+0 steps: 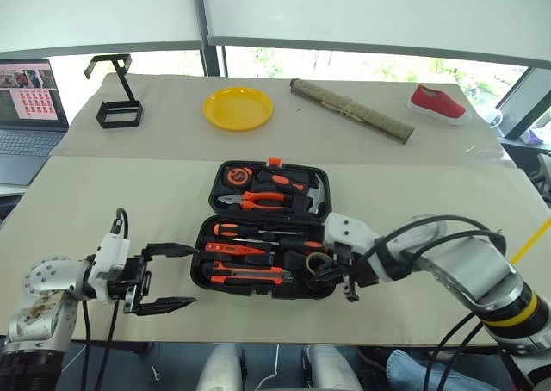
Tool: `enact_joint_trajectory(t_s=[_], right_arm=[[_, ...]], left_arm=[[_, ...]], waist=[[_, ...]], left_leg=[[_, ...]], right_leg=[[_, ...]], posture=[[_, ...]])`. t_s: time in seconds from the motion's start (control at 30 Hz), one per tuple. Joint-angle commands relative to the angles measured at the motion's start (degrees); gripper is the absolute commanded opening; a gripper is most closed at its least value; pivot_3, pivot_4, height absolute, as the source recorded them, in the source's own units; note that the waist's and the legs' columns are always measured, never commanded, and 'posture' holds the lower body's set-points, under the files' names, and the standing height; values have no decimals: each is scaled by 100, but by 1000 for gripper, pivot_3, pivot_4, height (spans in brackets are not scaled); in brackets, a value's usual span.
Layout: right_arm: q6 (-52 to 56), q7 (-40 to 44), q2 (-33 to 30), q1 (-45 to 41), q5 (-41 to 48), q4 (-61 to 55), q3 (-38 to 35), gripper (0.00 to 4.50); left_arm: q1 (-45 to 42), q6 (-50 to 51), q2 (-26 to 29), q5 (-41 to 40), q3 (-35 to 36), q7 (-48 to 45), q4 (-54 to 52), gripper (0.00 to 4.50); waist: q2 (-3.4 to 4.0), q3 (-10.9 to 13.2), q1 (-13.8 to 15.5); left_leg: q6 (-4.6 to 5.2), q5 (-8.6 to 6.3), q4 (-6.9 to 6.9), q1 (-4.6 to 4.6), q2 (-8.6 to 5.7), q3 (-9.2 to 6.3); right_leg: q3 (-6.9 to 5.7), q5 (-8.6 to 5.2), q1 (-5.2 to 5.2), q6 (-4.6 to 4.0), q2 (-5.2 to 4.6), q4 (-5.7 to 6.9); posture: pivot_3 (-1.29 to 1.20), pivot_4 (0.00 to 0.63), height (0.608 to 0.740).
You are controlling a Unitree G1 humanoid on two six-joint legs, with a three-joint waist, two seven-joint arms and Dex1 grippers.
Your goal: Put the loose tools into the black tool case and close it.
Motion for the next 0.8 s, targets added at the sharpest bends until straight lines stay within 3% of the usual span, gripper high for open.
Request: enact_joint_trajectory(t_s=[0.03, 0.27, 0.47, 0.53, 0.57, 0.7, 0.8], right_arm=[[277, 46, 114, -17, 353, -128, 134, 54], [132, 142, -78, -49, 385, -108, 347, 54], [-655, -31, -313, -64, -443, 334, 846, 54], [-660, 225, -415, -141, -304, 276, 871, 799], [-660, 196, -322, -173, -213, 262, 748, 875], [-763, 773, -185, -339, 592, 78, 106, 2148], [-895, 930, -197, -348, 878, 164, -354, 2148]], left_arm=[[55, 69, 46, -122, 88, 65, -214, 4500], [43, 157, 46, -131, 83, 117, -275, 4500], [-81, 191, 22, -72, 24, 148, -208, 4500], [-90, 259, 24, -84, 43, 212, -208, 4500], [-123, 293, -24, -165, 101, 281, -221, 4500], [-166, 465, -77, -179, 264, 722, -230, 4500], [-127, 648, -34, -177, 399, 1041, -166, 4500]], waist=[[0, 0, -6], [2, 1, 7], [2, 1, 2], [0, 0, 3], [0, 0, 4], [-2, 1, 0], [-1, 3, -14]], left_leg=[[0, 0, 0, 0, 0, -1], [1, 0, 0, -2, -1, 0], [1, 0, 0, -2, 0, 1], [1, 0, 0, 0, -1, 1], [1, 0, 1, 1, -1, 0], [1, 0, 1, 0, -1, -1], [2, -1, -1, -2, 1, -6]], right_leg=[[0, 0, 0, 0, 0, 0], [0, 0, -2, 0, -1, -1], [0, 0, -2, 0, 0, -1], [0, 0, 0, 0, -1, -2], [0, 0, 2, 0, -1, -2], [0, 0, 0, 0, -1, -1], [0, 0, -3, 0, 2, -1]], posture=[[0, 150, 740], [0, 150, 740], [0, 150, 740], [0, 150, 740], [0, 150, 740], [0, 150, 740], [0, 150, 740]])
